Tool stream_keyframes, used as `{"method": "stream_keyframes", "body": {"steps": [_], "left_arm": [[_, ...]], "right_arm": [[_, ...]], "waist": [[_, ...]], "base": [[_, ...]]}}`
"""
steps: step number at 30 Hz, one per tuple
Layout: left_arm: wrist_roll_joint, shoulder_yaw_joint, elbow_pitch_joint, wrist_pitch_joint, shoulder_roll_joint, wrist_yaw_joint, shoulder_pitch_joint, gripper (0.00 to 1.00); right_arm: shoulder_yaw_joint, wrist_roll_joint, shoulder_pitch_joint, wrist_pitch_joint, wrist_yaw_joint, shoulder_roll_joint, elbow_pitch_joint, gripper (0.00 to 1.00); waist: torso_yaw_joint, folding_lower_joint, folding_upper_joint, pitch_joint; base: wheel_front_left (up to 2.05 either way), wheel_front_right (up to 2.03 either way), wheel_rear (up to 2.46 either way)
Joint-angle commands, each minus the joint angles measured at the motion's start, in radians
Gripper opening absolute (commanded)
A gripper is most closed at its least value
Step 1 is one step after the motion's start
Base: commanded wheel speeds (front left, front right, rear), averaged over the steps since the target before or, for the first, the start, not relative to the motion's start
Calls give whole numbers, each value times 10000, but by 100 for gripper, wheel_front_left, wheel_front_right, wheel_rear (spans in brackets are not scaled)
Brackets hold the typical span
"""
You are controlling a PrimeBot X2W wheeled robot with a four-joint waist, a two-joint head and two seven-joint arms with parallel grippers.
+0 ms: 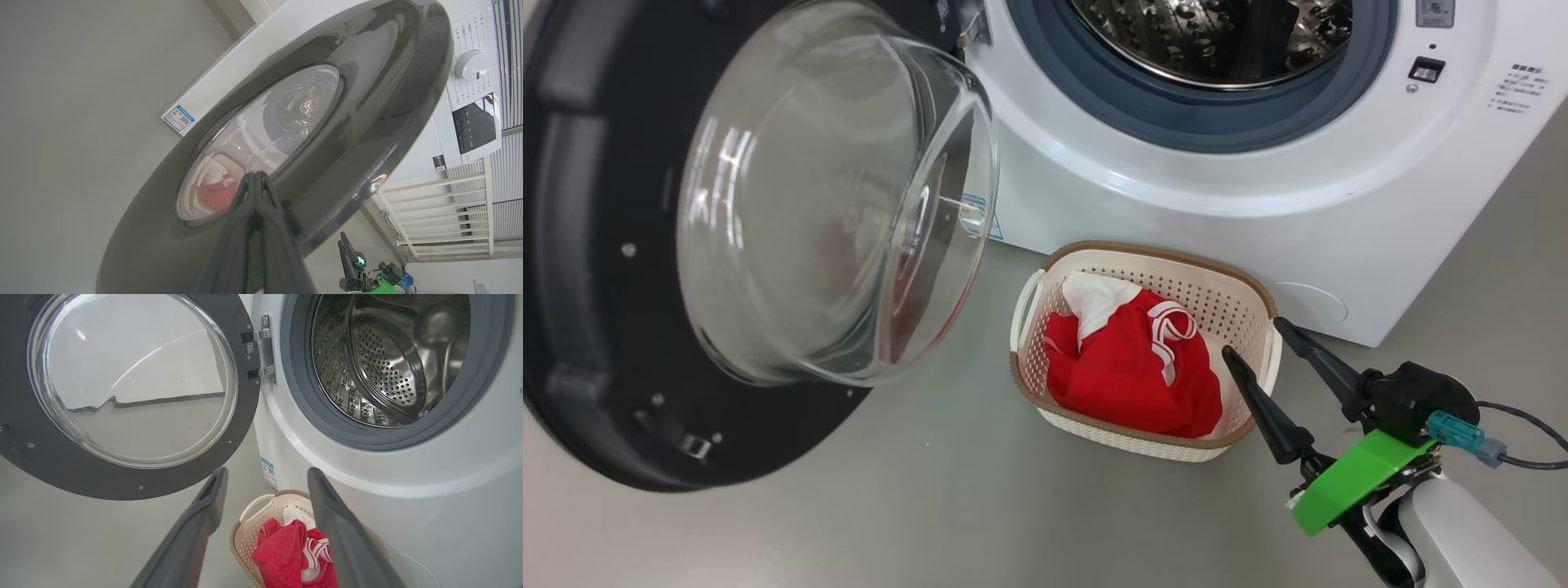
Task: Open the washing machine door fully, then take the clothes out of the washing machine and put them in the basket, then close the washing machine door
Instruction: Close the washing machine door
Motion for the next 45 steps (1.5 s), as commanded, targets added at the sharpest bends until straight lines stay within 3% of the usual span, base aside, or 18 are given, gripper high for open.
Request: {"method": "stream_keyframes", "body": {"steps": [1,9,24,32,45], "left_arm": [[-127,369,-517,208,528,-44,41,0],[-427,541,-2201,966,317,-44,697,0],[-195,-94,-4629,1986,-1158,-44,522,0],[79,-709,-5164,2119,-1972,-44,131,0],[530,-1186,-4652,1848,-2617,-44,-976,0]], "right_arm": [[85,10,195,-76,16,27,-270,100],[-66,-29,285,-76,16,75,-345,100],[-376,-195,265,-76,16,339,-506,100],[-507,-290,267,-76,16,528,-610,100],[-730,-453,129,-76,16,852,-802,100]], "waist": [[-46,0,-1,-39],[-270,0,-1,-68],[-1528,0,-1,129],[-2389,0,-1,257],[-3780,0,-1,727]], "base": [[0,0,0],[0,0,0],[0,0,0],[0,0,0],[0,0,0]]}}
